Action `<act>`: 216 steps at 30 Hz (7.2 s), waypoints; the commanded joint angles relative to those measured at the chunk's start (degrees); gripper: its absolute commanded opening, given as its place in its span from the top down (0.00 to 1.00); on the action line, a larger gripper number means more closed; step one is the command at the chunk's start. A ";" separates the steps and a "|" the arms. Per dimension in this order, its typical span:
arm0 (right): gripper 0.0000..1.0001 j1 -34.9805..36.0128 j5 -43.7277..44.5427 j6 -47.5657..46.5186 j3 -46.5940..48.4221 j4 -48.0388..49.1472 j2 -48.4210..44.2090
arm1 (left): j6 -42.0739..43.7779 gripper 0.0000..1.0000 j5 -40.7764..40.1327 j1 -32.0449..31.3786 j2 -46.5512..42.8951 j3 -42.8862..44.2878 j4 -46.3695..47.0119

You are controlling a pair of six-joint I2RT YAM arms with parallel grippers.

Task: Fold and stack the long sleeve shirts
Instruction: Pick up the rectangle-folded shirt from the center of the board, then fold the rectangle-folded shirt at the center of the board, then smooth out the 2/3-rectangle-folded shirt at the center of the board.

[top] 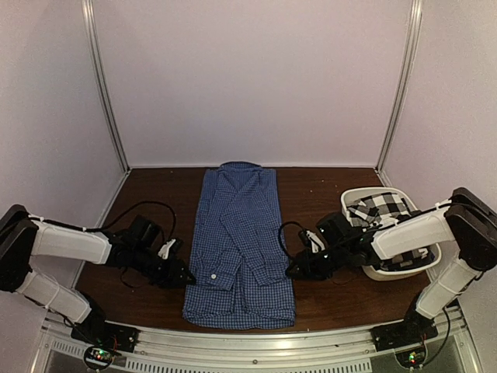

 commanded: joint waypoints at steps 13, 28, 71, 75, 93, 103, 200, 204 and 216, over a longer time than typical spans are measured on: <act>0.67 0.55 -4.10 3.10 -0.29 5.78 3.99 | -3.46 0.75 5.38 0.10 3.48 0.07 5.68; 1.00 0.57 -5.74 2.59 4.33 1.51 2.87 | -8.76 1.00 8.41 -0.25 2.50 2.51 7.79; 1.00 -17.79 -1.51 3.58 34.80 7.11 28.01 | -18.01 1.00 4.35 14.60 28.77 29.20 22.67; 0.97 -17.97 -1.97 2.92 36.80 6.30 29.26 | -16.49 0.99 4.61 14.60 31.39 31.80 22.37; 0.26 -16.42 5.01 -15.87 41.16 -10.80 21.43 | -0.95 0.29 4.97 15.39 30.77 42.10 6.75; 0.18 -7.70 14.81 -24.45 34.56 -14.51 13.51 | 4.36 0.26 9.71 15.39 31.97 44.63 4.19; 0.59 -1.24 26.79 -29.62 61.40 -19.68 36.01 | -7.38 0.29 9.44 16.03 40.98 49.49 11.42; 0.56 -3.33 28.07 -29.30 70.61 -21.19 41.75 | -10.63 0.27 9.39 16.68 41.18 49.33 15.31; 0.34 -7.17 24.60 -33.22 92.93 -25.76 52.66 | -16.03 0.24 4.62 17.64 41.75 49.16 22.60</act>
